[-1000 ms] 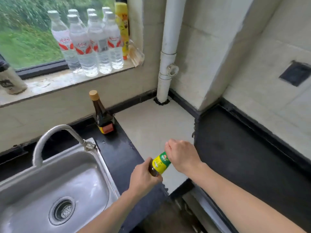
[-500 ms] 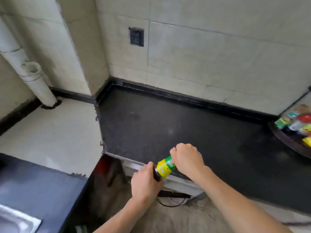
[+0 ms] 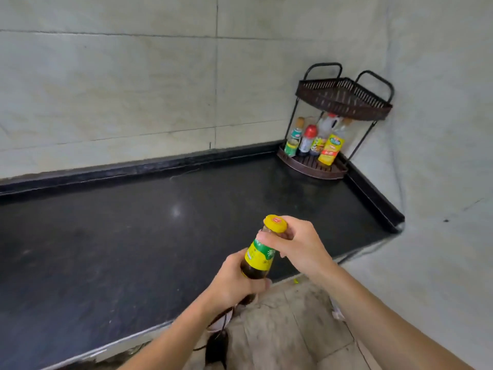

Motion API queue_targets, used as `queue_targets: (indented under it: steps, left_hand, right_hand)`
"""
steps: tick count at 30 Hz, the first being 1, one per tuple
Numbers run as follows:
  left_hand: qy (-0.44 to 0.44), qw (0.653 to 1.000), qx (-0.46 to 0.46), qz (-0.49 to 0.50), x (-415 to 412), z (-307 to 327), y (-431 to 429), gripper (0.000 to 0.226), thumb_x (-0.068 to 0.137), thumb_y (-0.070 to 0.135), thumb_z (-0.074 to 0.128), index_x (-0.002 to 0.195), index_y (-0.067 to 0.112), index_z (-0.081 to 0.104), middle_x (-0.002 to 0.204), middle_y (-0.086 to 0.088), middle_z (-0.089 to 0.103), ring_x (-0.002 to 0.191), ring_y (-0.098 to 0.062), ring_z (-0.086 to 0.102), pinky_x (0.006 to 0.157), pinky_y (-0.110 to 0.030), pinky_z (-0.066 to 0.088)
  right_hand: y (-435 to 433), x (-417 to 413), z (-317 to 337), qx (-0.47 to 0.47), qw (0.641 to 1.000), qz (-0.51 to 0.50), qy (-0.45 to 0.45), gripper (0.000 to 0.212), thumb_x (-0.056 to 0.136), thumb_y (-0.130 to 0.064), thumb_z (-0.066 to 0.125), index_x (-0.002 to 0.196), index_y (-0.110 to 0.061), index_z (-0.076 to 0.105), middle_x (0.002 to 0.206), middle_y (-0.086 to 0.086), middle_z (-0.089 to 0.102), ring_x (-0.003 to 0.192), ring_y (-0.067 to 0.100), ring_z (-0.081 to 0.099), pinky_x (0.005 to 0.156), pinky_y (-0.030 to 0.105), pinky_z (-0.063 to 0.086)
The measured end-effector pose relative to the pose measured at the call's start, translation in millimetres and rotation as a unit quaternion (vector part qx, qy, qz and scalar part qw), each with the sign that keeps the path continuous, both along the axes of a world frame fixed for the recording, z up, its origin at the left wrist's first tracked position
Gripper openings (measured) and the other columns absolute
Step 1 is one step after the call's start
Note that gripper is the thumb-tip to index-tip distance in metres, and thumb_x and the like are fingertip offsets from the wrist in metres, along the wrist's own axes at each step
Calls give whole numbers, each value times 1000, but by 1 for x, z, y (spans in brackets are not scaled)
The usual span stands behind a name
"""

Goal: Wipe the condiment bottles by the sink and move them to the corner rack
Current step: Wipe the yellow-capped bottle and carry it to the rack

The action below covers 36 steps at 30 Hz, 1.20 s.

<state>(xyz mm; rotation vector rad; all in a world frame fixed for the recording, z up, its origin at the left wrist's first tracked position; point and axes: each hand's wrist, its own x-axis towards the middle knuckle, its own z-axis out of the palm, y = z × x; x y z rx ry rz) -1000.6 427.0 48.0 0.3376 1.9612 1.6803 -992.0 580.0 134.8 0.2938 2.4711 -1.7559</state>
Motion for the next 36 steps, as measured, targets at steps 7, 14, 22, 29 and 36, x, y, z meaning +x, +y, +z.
queue_targets:
  steps: [7,14,22,29,36]
  left_hand:
    - [32,993,-60,-96,-73,-3,78,52,70,40,81,113,32,53,105,14,65,96,-1,62,88,-25,53]
    - [142,982,-104,-72,-88,-2,120,35,88,35,64,121,32,53,112,18,61,101,-2,58,88,-20,51]
    - [18,992,-125,-19,-118,-11,143,11,90,28,63,100,27,66,87,9,68,83,-8,65,75,-18,54]
    - [-39,978,-174,109,-130,-22,188,10,87,28,67,97,29,65,83,5,71,80,-9,66,77,-23,57]
    - [-113,958,-169,204,-108,-26,262,12,88,25,66,99,27,63,82,2,70,79,-6,66,72,-16,54]
  right_hand:
    - [55,-39,-10,25,989,-142,12,10,86,-27,69,96,-23,68,91,-6,71,91,7,66,75,22,56]
    - [115,-59,-2,39,960,-274,54,10,89,-18,65,99,-15,66,95,2,70,92,14,65,76,25,53]
    - [217,-108,-19,57,960,-268,48,8,89,-18,67,96,-16,66,93,3,68,87,14,64,76,27,50]
    - [323,-206,-58,101,975,-187,60,14,89,-24,67,97,-13,63,91,6,64,82,14,60,72,23,45]
    - [366,-327,-99,142,981,-99,87,35,85,-32,70,112,-10,63,110,4,66,99,14,62,91,27,48]
